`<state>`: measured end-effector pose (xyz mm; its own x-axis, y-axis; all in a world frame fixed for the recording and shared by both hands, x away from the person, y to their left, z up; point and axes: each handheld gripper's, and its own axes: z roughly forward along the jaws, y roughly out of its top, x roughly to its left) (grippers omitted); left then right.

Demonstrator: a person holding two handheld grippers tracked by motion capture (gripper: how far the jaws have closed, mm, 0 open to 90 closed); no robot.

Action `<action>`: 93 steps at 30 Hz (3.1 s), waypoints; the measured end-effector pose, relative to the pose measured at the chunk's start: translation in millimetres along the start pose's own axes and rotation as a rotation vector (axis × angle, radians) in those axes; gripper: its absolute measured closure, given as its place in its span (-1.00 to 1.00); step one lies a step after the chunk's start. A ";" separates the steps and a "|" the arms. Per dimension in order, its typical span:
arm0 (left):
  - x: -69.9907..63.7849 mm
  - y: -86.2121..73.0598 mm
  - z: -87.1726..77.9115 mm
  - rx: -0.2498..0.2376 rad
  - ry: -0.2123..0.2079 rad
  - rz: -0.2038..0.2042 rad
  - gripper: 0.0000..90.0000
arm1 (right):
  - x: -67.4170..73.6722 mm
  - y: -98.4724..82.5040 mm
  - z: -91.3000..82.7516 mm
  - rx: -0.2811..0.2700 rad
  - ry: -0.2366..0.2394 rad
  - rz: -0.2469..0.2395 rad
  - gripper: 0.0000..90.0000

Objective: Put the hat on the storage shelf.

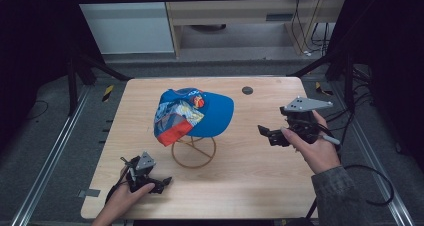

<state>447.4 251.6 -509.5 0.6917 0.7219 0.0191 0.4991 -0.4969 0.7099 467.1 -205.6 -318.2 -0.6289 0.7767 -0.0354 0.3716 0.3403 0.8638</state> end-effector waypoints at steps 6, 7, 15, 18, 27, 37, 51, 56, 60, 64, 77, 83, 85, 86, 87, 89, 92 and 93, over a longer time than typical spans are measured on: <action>-0.1 -0.1 -0.1 0.000 0.001 -0.001 -1.00 | -7.6 -12.9 15.6 0.012 -0.020 0.000 -0.83; -0.3 -0.2 -0.2 0.001 0.003 -0.002 -1.00 | -9.7 -17.5 23.0 0.025 -0.032 0.001 -0.82; -0.5 -0.3 -0.4 0.001 0.003 -0.003 -1.00 | -22.3 -31.7 46.5 0.062 -0.061 -0.009 -0.79; -0.4 -0.2 -0.3 0.001 0.003 -0.003 -1.00 | -27.1 -39.6 57.9 0.090 -0.073 -0.004 -0.78; -0.1 0.2 0.1 0.001 0.002 -0.003 -1.00 | -37.7 -57.4 80.3 0.087 -0.061 0.075 -0.73; 0.0 0.4 0.3 0.001 0.004 -0.004 -1.00 | -42.9 -69.0 95.7 0.111 -0.052 0.115 -0.71; 0.1 0.4 0.3 0.001 0.003 -0.003 -1.00 | -50.6 -80.8 120.2 0.127 -0.027 0.200 -0.78; 0.1 0.4 0.3 0.000 0.003 -0.003 -1.00 | -53.1 -93.2 128.5 0.128 -0.039 0.219 -0.75; 0.1 0.4 0.3 0.000 0.003 -0.003 -1.00 | -56.2 -97.7 134.8 0.135 -0.032 0.239 -0.77; 0.1 0.4 0.3 0.000 0.003 -0.003 -1.00 | -55.7 -98.6 139.7 0.141 -0.030 0.242 -0.78; 0.3 0.2 0.1 0.000 0.001 -0.001 -1.00 | -59.7 -108.4 157.3 0.175 -0.047 0.261 -0.87; 0.2 0.2 0.1 0.000 0.001 -0.002 -1.00 | -57.5 -113.5 165.2 0.199 -0.043 0.261 -0.87; 0.3 0.2 0.1 0.000 0.001 -0.002 -1.00 | -56.1 -115.5 168.0 0.210 -0.042 0.262 -0.87; 0.3 0.2 0.2 0.000 0.001 -0.002 -1.00 | -55.4 -116.5 169.2 0.213 -0.044 0.260 -0.87; 0.3 0.2 0.1 0.000 0.001 -0.001 -1.00 | -54.5 -117.7 169.9 0.211 -0.046 0.263 -0.86; 0.3 0.2 0.1 0.000 0.001 -0.002 -1.00 | -52.3 -120.4 170.7 0.201 -0.053 0.257 -0.86; 0.3 0.1 0.1 0.000 0.001 -0.001 -1.00 | -50.5 -121.6 170.6 0.193 -0.064 0.255 -0.86; 0.3 0.2 0.1 0.000 0.001 -0.001 -1.00 | -50.0 -121.7 170.5 0.193 -0.065 0.256 -0.86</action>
<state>447.8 251.7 -509.4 0.6908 0.7228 0.0190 0.4998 -0.4963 0.7098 569.7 -195.5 -507.2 -0.4559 0.8800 0.1335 0.6385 0.2189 0.7379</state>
